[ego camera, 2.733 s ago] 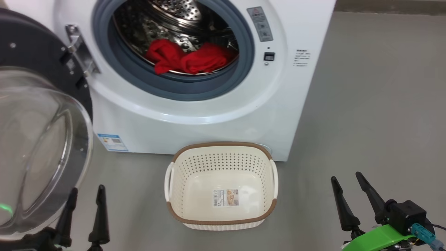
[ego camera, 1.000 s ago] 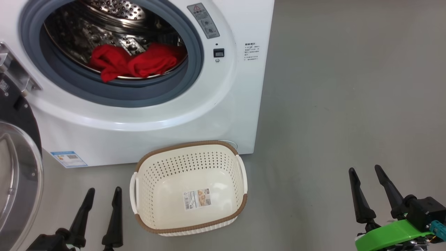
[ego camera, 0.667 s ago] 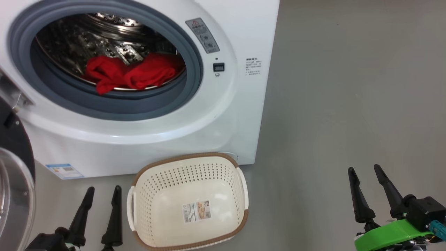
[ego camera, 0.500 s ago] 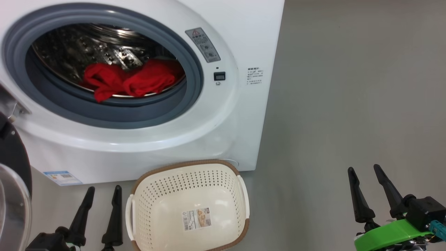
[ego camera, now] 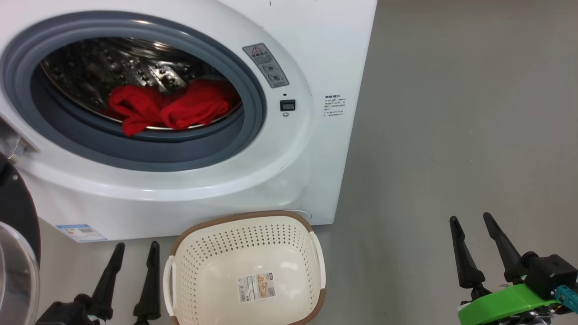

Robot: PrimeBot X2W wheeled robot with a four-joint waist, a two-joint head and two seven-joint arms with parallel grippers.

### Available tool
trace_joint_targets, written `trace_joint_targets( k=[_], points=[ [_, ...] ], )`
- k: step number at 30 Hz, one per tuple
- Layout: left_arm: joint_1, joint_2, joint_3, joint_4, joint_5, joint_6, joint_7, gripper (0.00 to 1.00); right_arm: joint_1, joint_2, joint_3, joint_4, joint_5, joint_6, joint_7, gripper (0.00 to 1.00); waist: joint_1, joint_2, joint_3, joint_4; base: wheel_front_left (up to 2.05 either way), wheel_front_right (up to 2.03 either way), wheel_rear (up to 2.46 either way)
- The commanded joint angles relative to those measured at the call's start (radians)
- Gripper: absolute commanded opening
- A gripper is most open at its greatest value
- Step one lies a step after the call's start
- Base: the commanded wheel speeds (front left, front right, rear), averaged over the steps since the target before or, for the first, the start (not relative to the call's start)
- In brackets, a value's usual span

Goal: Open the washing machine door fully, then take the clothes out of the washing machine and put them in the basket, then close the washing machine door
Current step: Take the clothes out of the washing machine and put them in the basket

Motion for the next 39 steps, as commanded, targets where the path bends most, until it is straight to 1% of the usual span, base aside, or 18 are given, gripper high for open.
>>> trace_joint_targets(
  k=[1, 6, 11, 14, 17, 22, 28, 33, 34, 35, 39],
  points=[
    [-0.041, 0.013, 0.029, -0.017, 0.012, 0.001, -0.005, 1.00, -0.036, -0.010, 0.028, -0.028, -0.003, 0.007, -0.012, 1.00, -0.0001, 0.0000, 0.003, 0.000, 0.00, 0.00, 0.00],
    [-0.056, 0.008, 0.041, 0.018, 0.026, 0.001, -0.005, 1.00, -0.053, -0.009, 0.035, -0.028, -0.003, 0.007, -0.012, 1.00, -0.0001, 0.0000, 0.025, -0.010, 0.00, 0.00, 0.00],
    [-0.108, 0.002, 0.050, 0.049, 0.047, 0.001, -0.005, 1.00, -0.074, -0.004, 0.038, -0.033, -0.003, 0.007, -0.012, 1.00, -0.0001, 0.0000, 0.059, -0.027, 0.00, 0.00, 0.00],
    [-0.183, -0.008, 0.072, 0.095, 0.071, 0.001, -0.005, 1.00, -0.083, 0.001, 0.038, -0.032, -0.002, 0.007, -0.012, 1.00, -0.0001, 0.0000, 0.086, -0.039, 0.00, 0.00, 0.00],
    [-0.255, -0.009, 0.063, 0.142, 0.099, 0.001, -0.005, 1.00, -0.093, 0.005, 0.042, -0.034, -0.001, 0.007, -0.012, 1.00, -0.0001, 0.0000, 0.109, -0.055, 0.00, 0.00, 0.00],
    [-0.406, 0.004, 0.075, 0.279, 0.136, 0.006, -0.005, 1.00, -0.119, 0.012, 0.049, -0.037, 0.001, 0.007, -0.012, 1.00, -0.0001, 0.0000, 0.154, -0.085, 0.00, 0.00, 0.00],
    [-0.614, 0.038, 0.068, 0.495, 0.165, 0.020, -0.005, 1.00, -0.141, 0.018, 0.054, -0.039, 0.003, 0.007, -0.012, 1.00, -0.0001, 0.0000, 0.204, -0.122, 0.00, 0.00, 0.00],
    [-0.768, 0.091, 0.053, 0.656, 0.187, 0.021, -0.004, 1.00, -0.165, 0.021, 0.055, -0.044, 0.006, 0.007, -0.012, 1.00, -0.0001, 0.0000, 0.247, -0.155, 0.00, 0.00, 0.00],
    [-0.853, 0.121, 0.045, 0.734, 0.199, 0.024, -0.004, 1.00, -0.179, 0.022, 0.054, -0.049, 0.006, 0.007, -0.012, 1.00, -0.0001, 0.0000, 0.271, -0.166, 0.00, 0.00, 0.00],
    [-0.853, 0.121, 0.045, 0.734, 0.199, 0.024, -0.004, 1.00, -0.179, 0.022, 0.054, -0.049, 0.006, 0.007, -0.012, 1.00, -0.0001, 0.0000, 0.271, -0.166, 0.00, 0.00, 0.00],
    [-0.946, 0.157, 0.031, 0.826, 0.215, 0.030, -0.005, 1.00, -0.195, 0.023, 0.061, -0.053, 0.013, 0.007, -0.012, 1.00, -0.0001, 0.0000, 0.297, -0.178, 0.00, 0.00, 0.00]
  ],
)
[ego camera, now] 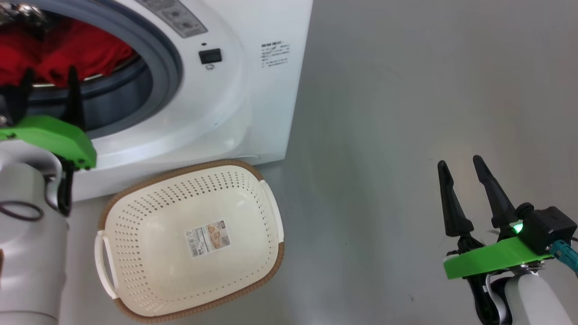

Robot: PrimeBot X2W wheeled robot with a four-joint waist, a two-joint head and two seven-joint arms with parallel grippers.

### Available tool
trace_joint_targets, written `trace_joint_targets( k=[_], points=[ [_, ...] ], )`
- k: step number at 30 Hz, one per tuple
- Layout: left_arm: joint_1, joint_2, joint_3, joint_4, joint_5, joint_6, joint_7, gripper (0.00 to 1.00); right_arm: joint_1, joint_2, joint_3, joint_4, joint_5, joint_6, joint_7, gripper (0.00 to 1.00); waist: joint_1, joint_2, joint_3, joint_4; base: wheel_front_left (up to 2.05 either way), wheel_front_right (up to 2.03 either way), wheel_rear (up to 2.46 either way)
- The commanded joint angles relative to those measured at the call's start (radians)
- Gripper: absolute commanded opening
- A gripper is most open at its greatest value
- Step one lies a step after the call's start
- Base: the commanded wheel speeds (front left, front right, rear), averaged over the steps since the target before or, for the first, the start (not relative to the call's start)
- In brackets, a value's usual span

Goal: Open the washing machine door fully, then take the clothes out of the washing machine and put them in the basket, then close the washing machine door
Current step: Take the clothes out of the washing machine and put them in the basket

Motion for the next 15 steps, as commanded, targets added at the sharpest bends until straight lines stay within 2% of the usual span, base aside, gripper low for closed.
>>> trace_joint_targets(
  k=[1, 6, 15],
  points=[
    [-0.022, 0.057, 0.014, -0.008, 0.015, 0.009, -0.005, 1.00, -0.029, 0.000, 0.031, -0.027, 0.012, 0.006, -0.006, 1.00, 0.0000, -0.0001, 0.024, -0.019, 0.00, 0.00, 0.00],
    [-0.105, 0.092, -0.009, 0.070, 0.040, 0.020, -0.005, 1.00, -0.047, 0.000, 0.044, -0.034, 0.023, 0.006, -0.006, 1.00, 0.0000, -0.0001, 0.054, -0.034, 0.00, 0.00, 0.00],
    [-0.222, 0.150, -0.051, 0.197, 0.066, 0.009, -0.004, 1.00, -0.070, 0.001, 0.073, -0.048, 0.032, 0.006, -0.006, 1.00, 0.0000, -0.0001, 0.118, -0.070, 0.00, 0.00, 0.00]
  ],
)
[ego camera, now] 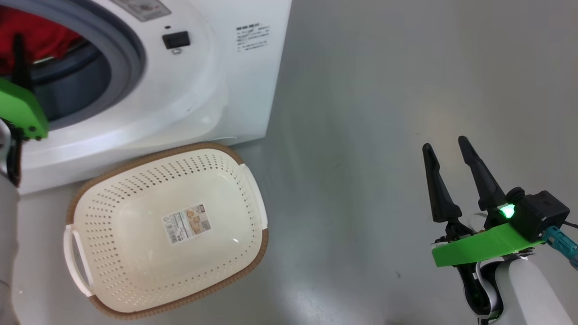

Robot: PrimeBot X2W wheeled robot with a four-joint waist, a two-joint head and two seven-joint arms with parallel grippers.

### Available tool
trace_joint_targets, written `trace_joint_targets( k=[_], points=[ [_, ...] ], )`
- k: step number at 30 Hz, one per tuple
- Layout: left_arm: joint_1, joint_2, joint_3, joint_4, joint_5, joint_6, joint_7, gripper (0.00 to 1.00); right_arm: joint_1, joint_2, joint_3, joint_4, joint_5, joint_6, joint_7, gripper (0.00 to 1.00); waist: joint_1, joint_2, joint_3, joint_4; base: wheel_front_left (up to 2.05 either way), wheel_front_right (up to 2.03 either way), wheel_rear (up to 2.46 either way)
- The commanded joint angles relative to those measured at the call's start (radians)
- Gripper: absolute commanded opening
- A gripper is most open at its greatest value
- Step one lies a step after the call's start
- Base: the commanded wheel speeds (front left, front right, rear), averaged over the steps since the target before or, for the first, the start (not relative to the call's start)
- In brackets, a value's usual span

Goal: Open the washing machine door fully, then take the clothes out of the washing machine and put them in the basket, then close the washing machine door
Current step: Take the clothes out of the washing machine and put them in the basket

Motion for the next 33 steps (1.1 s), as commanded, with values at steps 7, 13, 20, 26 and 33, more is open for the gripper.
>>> trace_joint_targets(
  k=[7, 13, 20, 26, 33],
  points=[
    [-0.042, 0.084, -0.020, 0.035, 0.021, -0.010, 0.013, 1.00, -0.017, -0.001, 0.026, -0.025, 0.020, 0.006, -0.006, 1.00, 0.0000, 0.0000, 0.038, -0.034, 0.00, 0.00, 0.00],
    [-0.044, 0.095, -0.030, 0.054, 0.017, -0.007, 0.030, 0.35, -0.024, -0.001, 0.031, -0.023, 0.025, 0.006, -0.006, 1.00, 0.0000, 0.0000, 0.034, -0.041, 0.00, 0.00, 0.00],
    [-0.022, 0.082, -0.026, 0.061, -0.007, -0.007, 0.022, 0.00, -0.022, -0.001, 0.032, -0.022, 0.022, 0.006, -0.006, 1.00, 0.0000, 0.0000, 0.011, -0.037, 0.00, 0.00, 0.00],
    [0.013, 0.068, 0.000, 0.048, -0.047, -0.009, 0.000, 0.00, -0.014, -0.001, 0.034, -0.016, 0.018, 0.006, -0.006, 1.00, 0.0000, 0.0000, -0.021, -0.026, 0.00, 0.00, 0.00],
    [0.140, 0.041, 0.088, -0.109, -0.130, -0.011, -0.005, 0.00, 0.000, -0.001, 0.031, -0.005, 0.010, 0.006, -0.006, 1.00, 0.0000, 0.0000, -0.080, -0.004, 0.00, 0.00, 0.00]
  ],
)
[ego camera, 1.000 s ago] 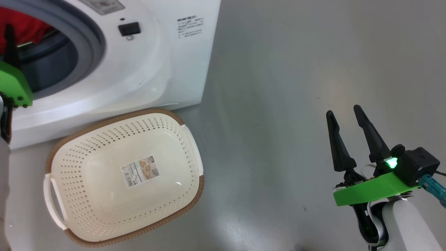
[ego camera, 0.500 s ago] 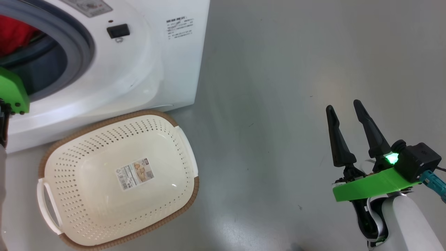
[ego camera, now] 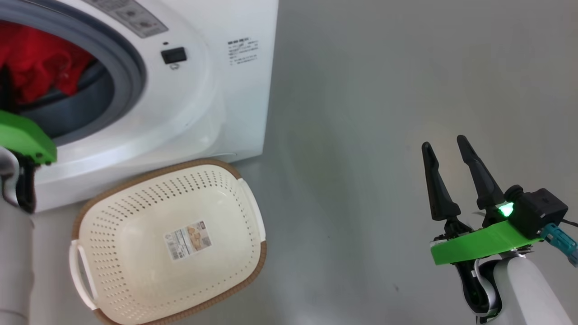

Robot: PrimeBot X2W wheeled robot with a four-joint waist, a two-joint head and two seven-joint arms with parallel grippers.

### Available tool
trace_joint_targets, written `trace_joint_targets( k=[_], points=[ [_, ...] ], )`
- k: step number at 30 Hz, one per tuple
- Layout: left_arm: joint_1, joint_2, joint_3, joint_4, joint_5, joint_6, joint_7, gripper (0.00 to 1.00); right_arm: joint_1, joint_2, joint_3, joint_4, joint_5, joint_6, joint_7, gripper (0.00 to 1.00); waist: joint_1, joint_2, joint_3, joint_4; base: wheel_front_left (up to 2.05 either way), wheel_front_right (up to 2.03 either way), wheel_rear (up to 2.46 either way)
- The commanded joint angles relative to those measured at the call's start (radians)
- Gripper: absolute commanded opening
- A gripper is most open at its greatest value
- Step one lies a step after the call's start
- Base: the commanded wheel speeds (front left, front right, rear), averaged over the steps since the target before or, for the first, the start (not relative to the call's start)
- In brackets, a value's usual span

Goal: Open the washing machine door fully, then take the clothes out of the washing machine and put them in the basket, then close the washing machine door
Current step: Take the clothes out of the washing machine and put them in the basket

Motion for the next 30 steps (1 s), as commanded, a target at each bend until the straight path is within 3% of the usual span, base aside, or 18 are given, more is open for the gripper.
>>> trace_joint_targets(
  k=[1, 19, 30],
  points=[
    [0.044, 0.043, 0.033, -0.057, -0.015, -0.003, -0.013, 0.00, 0.016, -0.001, 0.023, -0.019, -0.010, 0.006, -0.006, 1.00, 0.0000, -0.0001, -0.029, 0.018, 0.00, 0.00, 0.00],
    [0.478, -0.146, 0.170, -0.596, 0.005, -0.023, -0.013, 0.00, 0.096, -0.001, 0.000, 0.003, -0.041, 0.006, -0.006, 1.00, 0.0000, -0.0001, -0.163, 0.132, 0.00, 0.00, 0.00],
    [0.662, -0.196, 0.101, -0.901, -0.017, -0.024, -0.013, 0.00, 0.114, -0.001, -0.005, 0.003, -0.046, 0.006, -0.006, 1.00, 0.0000, -0.0001, -0.184, 0.153, 0.00, 0.00, 0.00]
  ],
)
